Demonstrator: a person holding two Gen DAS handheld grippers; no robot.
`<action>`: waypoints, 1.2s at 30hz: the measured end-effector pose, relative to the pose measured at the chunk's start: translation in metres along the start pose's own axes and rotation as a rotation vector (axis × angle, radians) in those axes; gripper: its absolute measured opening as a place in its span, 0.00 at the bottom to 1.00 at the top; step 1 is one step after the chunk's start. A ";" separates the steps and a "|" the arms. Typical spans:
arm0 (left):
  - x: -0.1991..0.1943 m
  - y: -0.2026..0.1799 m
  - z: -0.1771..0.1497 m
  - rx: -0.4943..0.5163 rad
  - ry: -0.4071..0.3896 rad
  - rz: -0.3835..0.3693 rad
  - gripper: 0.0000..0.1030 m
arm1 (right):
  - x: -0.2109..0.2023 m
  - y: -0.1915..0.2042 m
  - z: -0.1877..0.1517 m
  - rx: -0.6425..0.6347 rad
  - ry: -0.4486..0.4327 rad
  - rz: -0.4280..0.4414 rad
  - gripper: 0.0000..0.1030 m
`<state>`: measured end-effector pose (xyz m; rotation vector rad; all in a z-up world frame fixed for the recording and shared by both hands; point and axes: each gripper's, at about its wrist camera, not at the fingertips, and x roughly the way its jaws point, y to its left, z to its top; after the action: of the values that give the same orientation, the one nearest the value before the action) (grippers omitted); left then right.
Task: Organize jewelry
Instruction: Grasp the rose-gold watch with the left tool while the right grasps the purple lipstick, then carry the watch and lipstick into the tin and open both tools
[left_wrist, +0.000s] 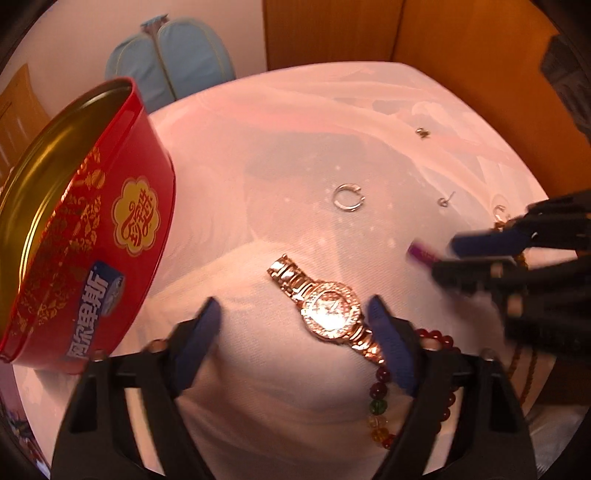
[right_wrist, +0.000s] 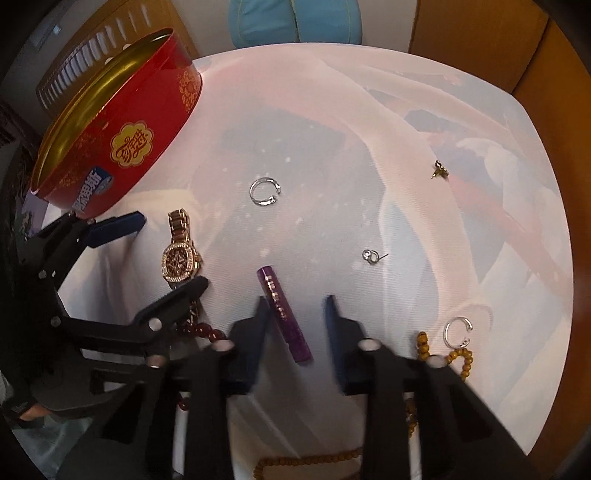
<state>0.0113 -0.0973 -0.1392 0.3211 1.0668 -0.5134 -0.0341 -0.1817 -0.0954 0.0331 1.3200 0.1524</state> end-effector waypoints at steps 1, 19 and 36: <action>-0.003 -0.002 0.000 0.018 -0.011 -0.004 0.34 | 0.001 0.002 -0.001 -0.008 0.007 0.016 0.10; -0.075 0.034 0.015 -0.120 -0.086 -0.087 0.32 | -0.051 0.010 0.013 -0.019 -0.112 0.070 0.10; -0.210 0.135 0.017 -0.299 -0.345 0.046 0.09 | -0.114 0.080 0.089 -0.161 -0.314 0.157 0.10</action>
<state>0.0170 0.0581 0.0566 -0.0091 0.7834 -0.3452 0.0175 -0.1121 0.0451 0.0231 0.9881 0.3717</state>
